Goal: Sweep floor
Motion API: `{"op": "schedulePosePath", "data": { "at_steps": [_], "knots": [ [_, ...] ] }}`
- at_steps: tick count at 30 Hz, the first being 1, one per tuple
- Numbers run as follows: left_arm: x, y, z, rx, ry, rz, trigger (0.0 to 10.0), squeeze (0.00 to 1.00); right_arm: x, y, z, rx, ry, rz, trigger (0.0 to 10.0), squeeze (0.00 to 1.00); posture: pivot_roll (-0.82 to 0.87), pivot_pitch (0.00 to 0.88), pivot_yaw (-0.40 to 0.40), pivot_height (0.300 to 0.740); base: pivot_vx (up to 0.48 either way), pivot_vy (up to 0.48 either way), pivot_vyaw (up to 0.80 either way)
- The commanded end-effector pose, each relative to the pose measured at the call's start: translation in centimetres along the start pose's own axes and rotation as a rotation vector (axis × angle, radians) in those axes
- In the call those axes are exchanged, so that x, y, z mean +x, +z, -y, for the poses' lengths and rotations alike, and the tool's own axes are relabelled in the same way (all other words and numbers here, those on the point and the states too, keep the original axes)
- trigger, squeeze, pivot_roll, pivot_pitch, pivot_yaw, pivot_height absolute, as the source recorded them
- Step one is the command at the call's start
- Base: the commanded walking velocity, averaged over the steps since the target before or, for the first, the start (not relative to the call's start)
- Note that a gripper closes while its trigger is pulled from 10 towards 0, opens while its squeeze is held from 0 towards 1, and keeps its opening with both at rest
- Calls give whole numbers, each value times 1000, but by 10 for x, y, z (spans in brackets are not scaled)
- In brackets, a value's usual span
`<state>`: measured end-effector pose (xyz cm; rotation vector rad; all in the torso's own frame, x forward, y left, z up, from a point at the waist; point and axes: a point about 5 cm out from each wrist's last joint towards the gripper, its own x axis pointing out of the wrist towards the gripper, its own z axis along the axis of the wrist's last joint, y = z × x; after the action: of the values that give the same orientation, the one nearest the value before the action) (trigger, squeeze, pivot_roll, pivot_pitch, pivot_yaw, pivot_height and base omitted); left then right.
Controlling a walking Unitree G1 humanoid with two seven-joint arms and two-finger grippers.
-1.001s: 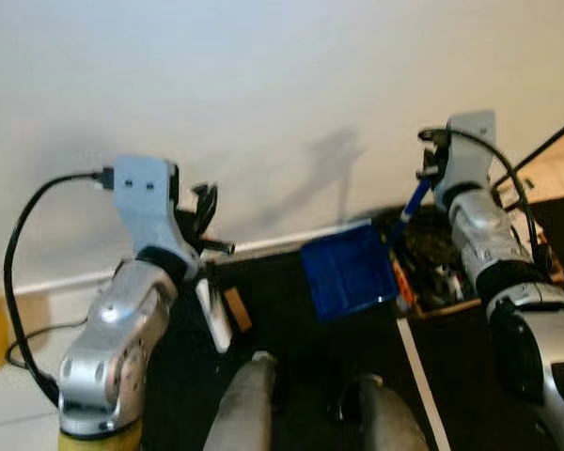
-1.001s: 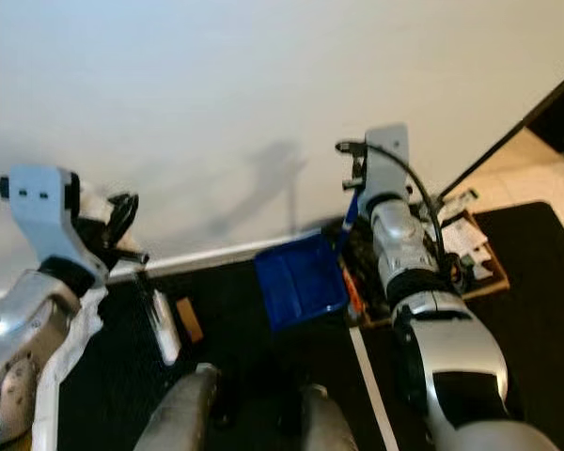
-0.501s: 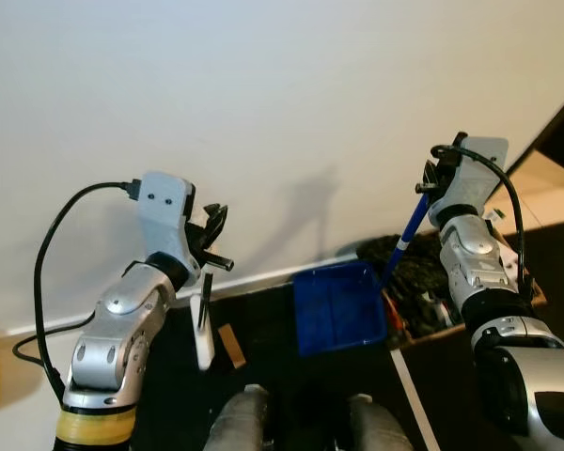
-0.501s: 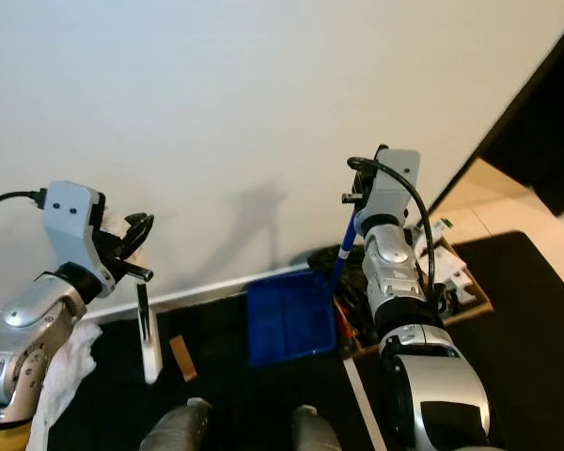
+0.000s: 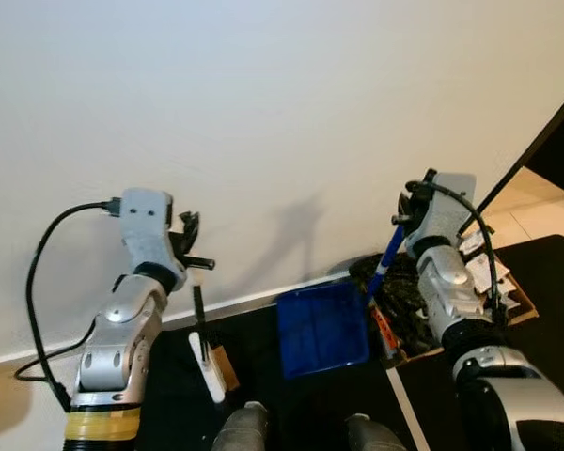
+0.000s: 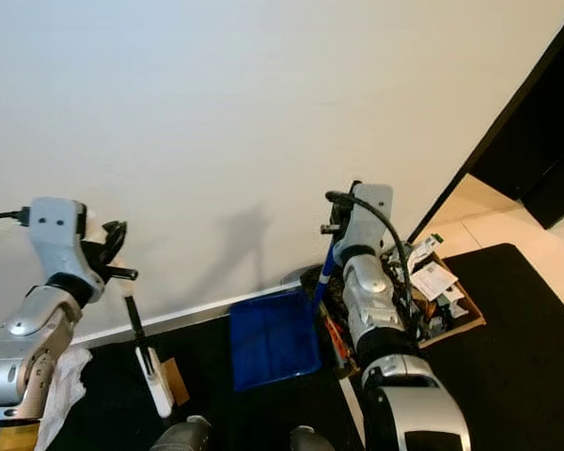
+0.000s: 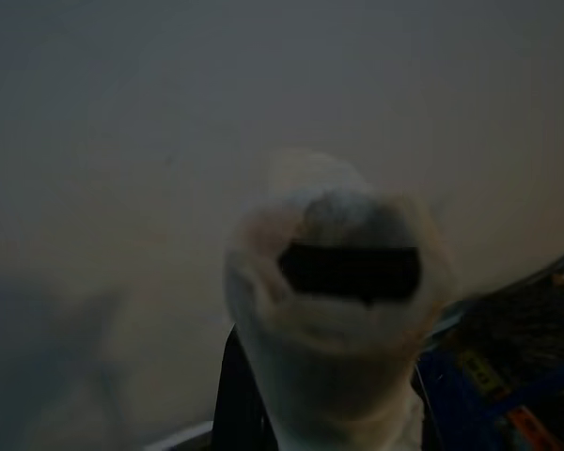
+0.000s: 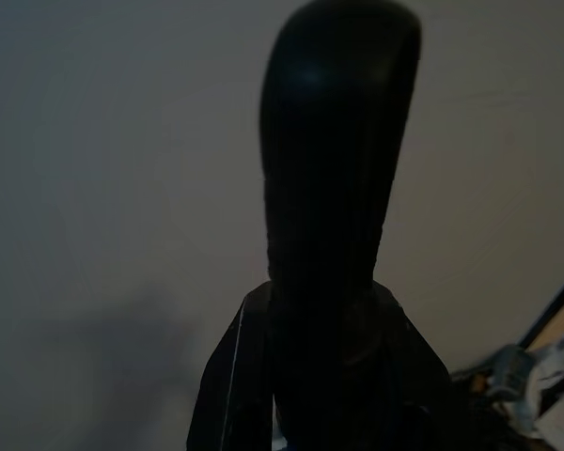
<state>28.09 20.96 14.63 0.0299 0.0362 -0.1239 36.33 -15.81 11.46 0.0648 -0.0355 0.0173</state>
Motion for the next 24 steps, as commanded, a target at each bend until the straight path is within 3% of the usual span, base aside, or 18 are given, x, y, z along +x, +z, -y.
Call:
{"op": "schedulePosePath", "data": {
  "at_steps": [1,14,24],
  "knots": [
    [-2,-1,-2,-3,31,19,10000,0,0,4,-2,7,8,22,10000,0,204,48,-11,740,0,0,0],
    [9,-4,11,7,39,18,10000,0,2,5,-9,19,27,13,10000,0,209,38,-17,740,0,0,0],
    [17,-15,4,29,153,-42,10000,0,1,4,-11,21,35,11,10000,0,207,28,-16,740,273,-353,0]
  ]
}}
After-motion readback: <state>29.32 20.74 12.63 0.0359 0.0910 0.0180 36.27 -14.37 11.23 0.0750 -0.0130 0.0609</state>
